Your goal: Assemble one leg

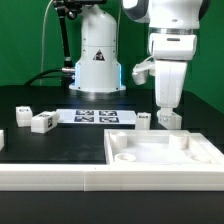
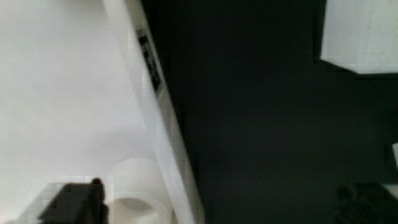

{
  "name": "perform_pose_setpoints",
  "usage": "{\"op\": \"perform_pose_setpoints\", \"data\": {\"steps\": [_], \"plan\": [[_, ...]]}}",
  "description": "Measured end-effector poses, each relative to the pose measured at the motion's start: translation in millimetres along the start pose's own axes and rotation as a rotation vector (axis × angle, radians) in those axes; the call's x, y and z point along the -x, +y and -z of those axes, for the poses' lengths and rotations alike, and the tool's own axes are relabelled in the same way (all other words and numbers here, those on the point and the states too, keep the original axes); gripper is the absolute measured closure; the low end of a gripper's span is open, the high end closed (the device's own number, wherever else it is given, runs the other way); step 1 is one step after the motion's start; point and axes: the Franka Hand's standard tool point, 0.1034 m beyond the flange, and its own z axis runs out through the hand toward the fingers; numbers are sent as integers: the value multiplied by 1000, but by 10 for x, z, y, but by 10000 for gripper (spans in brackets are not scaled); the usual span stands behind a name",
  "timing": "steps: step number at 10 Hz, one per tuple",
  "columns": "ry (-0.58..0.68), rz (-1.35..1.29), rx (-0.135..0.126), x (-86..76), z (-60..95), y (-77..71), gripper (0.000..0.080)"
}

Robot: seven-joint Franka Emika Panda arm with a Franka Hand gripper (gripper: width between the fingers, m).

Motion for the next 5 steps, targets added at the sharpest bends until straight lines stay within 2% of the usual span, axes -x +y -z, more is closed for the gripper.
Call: {"op": "perform_pose_setpoints", "data": {"steps": [2, 3, 5], "plan": [[6, -160, 5, -8, 6, -10, 151], [38, -274, 32, -7, 26, -71, 151], [55, -555, 26, -31, 8, -271, 151]]}}
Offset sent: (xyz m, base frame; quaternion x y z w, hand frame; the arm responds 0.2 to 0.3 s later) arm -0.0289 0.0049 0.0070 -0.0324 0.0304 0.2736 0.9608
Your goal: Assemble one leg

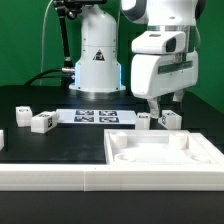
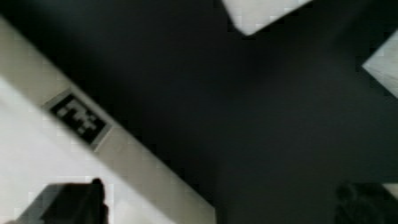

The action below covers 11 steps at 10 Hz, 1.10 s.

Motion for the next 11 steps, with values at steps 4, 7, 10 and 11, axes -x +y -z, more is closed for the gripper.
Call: {"op": "perform_pose_setpoints", "data": {"steps": [4, 7, 10, 11], "plan": [[1, -374, -32, -15, -61, -237, 151], [-5, -497, -43, -16, -70, -282, 151], [-97, -481, -58, 58, -102, -364, 151], [-143, -481, -66, 43, -88, -356, 151]]}}
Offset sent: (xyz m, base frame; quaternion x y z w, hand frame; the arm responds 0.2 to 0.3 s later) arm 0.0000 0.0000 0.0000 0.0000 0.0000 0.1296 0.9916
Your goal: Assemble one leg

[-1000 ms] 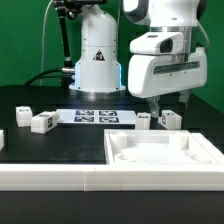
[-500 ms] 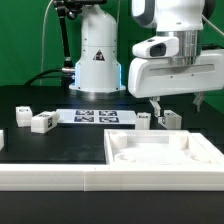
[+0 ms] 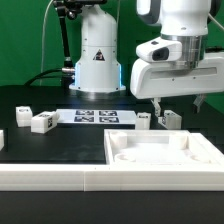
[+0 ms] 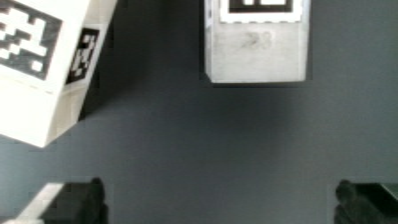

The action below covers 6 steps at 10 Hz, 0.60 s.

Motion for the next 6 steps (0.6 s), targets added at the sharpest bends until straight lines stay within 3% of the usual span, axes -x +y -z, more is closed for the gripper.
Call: {"op": "perform_pose_setpoints", "data": {"steps": [3, 6], "plan": [[-196, 6, 5, 34, -1, 19, 151], [-395, 17, 9, 98, -61, -66, 151]]}}
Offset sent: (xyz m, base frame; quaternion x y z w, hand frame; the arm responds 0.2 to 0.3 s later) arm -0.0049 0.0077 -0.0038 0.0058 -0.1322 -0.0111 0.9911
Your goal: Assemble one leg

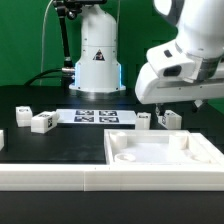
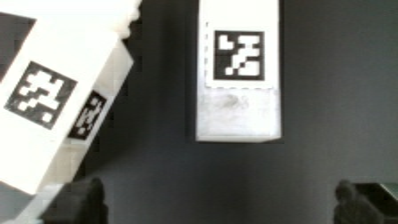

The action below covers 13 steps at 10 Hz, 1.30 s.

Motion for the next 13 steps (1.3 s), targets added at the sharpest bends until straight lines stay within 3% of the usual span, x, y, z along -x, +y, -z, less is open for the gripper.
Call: {"op": "perform_pose_setpoints", "data": {"steps": [5, 9, 13], "plan": [[-280, 0, 6, 67, -235, -89, 151], [-298, 2, 8, 99, -390, -104, 151], [-312, -8, 11, 147, -448, -97, 151]]}}
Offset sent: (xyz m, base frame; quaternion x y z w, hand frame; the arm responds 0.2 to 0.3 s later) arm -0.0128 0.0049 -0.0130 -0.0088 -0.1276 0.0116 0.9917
